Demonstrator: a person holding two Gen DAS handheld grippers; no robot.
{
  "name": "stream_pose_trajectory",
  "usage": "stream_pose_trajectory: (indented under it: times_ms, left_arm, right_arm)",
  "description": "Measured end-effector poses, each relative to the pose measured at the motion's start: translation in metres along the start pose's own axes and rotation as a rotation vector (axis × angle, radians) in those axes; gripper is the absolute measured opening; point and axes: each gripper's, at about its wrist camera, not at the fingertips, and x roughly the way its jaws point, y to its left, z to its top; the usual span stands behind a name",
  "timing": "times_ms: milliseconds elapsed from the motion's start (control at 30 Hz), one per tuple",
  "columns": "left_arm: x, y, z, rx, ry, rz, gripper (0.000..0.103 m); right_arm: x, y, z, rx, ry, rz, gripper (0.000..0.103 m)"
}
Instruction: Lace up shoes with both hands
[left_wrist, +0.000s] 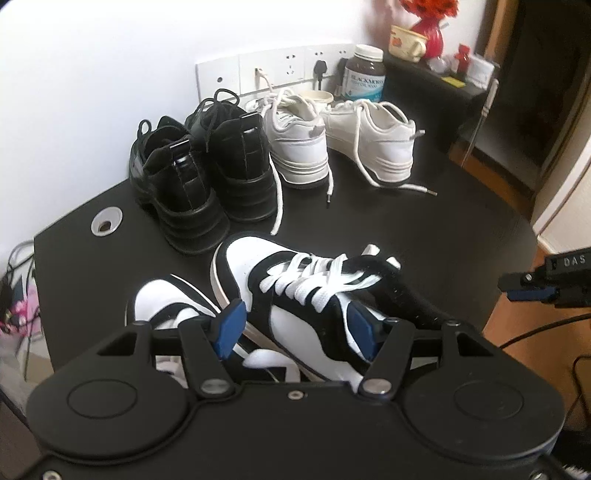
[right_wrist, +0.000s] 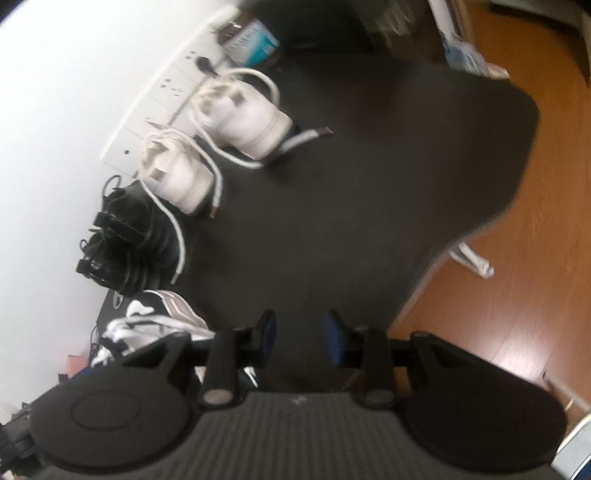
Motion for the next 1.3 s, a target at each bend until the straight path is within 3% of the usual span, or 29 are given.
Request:
stream_pose_trajectory:
  times_ms: [200,500,733,800,967,1033,1100,1300]
  left_arm:
    - [-0.006,-0.003,0.001,-0.064,-0.013,0.037,0.063]
    - [-0.012,-0.018,0.013,-0.214,-0.021,0.193,0.071]
    - [-0.015,-0.042,0.017,-0.297,-0.046,0.305,0.079]
    - [-0.016,-0.052,0.017,-0.283,-0.044,0.342,0.081]
    - [-0.017,-0.068,0.020,-0.262,-0.044,0.407,0.082]
    - [-0.016,-0.072,0.020,-0.266,-0.044,0.427,0.082]
    - [-0.013,-0.075,0.021,-0.273,-0.040,0.433,0.082]
    - [0.001,-0.082,0.027,-0.279,-0.034,0.431,0.082]
  right_arm:
    - [0.021,0.044,0.016,-0.168,0.021,0.147,0.035]
    - [0.094,0.096,0.024,-0.461,0.235,0.311,0.036]
    - [0.129,0.099,0.026,-0.526,0.328,0.402,0.040]
    - [0.134,0.098,0.029,-0.511,0.335,0.418,0.044]
    - [0.150,0.085,0.038,-0.374,0.337,0.496,0.043]
    - [0.157,0.078,0.042,-0.282,0.336,0.555,0.036]
    - [0.165,0.070,0.047,-0.169,0.374,0.629,0.022]
    - [0.172,0.054,0.057,0.076,0.488,0.831,0.015]
